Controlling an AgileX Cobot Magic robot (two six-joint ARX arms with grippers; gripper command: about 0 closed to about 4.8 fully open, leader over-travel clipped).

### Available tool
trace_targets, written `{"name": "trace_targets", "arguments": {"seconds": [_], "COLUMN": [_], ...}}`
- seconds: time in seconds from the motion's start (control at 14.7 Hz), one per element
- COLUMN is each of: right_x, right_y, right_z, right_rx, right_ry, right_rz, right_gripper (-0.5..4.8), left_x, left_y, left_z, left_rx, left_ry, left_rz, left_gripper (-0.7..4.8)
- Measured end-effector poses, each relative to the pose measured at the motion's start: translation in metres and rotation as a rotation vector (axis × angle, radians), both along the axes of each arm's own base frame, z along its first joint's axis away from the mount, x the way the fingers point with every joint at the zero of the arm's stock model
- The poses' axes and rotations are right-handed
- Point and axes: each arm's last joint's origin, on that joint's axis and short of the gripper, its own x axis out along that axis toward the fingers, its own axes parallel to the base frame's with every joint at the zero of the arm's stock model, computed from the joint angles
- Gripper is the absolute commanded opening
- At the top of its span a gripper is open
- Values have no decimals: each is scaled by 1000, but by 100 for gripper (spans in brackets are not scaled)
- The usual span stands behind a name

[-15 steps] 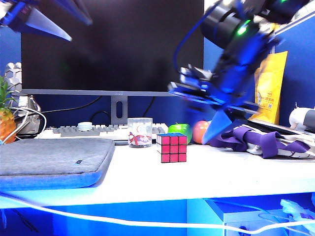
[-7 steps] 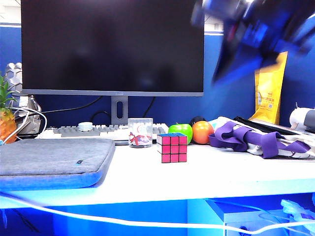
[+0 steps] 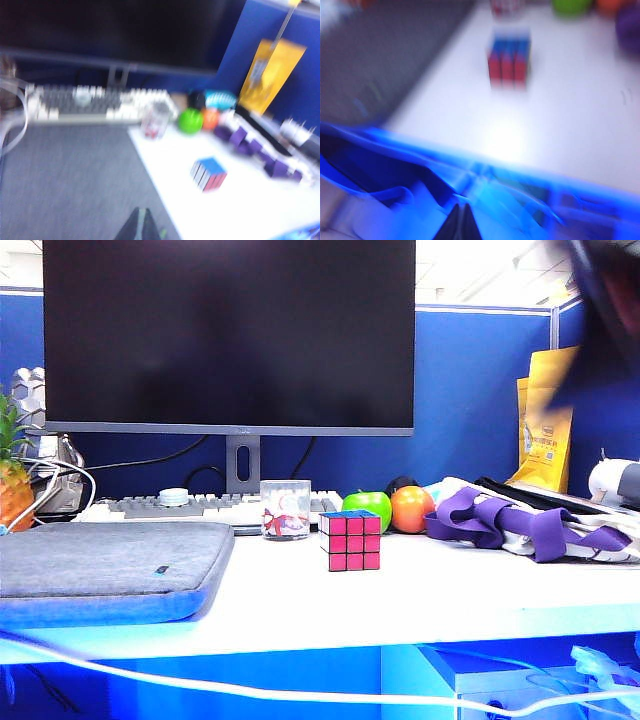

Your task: Rotate the Rubik's Cube so that its red face is facing towards you.

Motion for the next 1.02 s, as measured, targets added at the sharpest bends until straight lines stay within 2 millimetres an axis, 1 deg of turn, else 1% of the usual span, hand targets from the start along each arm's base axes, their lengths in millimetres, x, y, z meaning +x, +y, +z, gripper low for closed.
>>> {"name": "trace_targets", "arguments": {"seconds": [0.14,0.2,0.27,0.48,0.75,0.81,1.02], "right_x": [-4,-4,-4,-4,-5,-5,-5], "right_y": [-8,-8,-8,-11,-12,-11,-12], "right_z": [-27,-39,-45,-53,-62,-60,-62], "right_rx": [-27,-10,-5,-38,-34,-16,-37], "right_ry": [6,-20,-42,-47,-69,-82,-70], "right_rz": [-28,-23,-16,-7,19,19,14], "right_gripper": [-2,-2,-2,-2,0,0,0], "left_x": [9,20,27,38,43,43,43], "left_y": [-3,-6,-9,-12,-14,-14,-16], "left_z": [-13,-29,-38,-62,-78,-79,-79], "left_rx": [7,5,0,12,134,142,137], "left_ry": [21,19,2,14,6,6,-2], "left_rz": [0,-11,-25,-25,-36,-38,-95], "left_gripper": [-5,-5,-5,-5,0,28,31]}}
